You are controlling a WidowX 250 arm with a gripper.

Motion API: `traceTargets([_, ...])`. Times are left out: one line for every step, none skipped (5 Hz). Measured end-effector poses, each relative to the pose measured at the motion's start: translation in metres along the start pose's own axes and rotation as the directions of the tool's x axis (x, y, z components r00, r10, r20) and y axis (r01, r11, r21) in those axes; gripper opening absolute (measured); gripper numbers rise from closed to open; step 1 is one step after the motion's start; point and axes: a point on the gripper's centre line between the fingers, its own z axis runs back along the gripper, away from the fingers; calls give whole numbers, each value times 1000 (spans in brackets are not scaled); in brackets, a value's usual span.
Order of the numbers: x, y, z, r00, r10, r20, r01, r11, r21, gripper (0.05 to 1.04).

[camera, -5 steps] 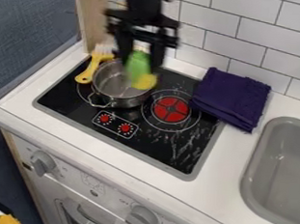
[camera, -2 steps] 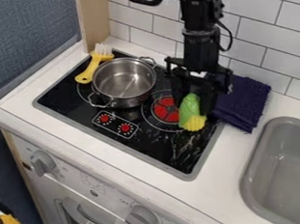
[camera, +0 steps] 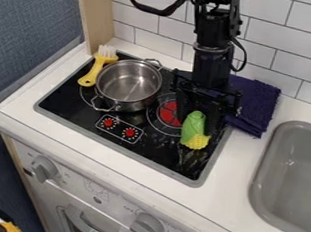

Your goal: Moved the corn to the lower right corner of the burner

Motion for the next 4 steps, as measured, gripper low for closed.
traceTargets([-3, -1, 13, 998, 3, 61, -4, 1000, 15, 961])
traceTargets([-6, -4, 30, 992, 3, 126, -10, 998, 57, 1004])
traceTargets([-8, -10, 45, 984, -2, 178, -16, 995, 97, 1001])
traceTargets([-8, -13, 46, 984, -37, 177, 13, 991, 135, 1001])
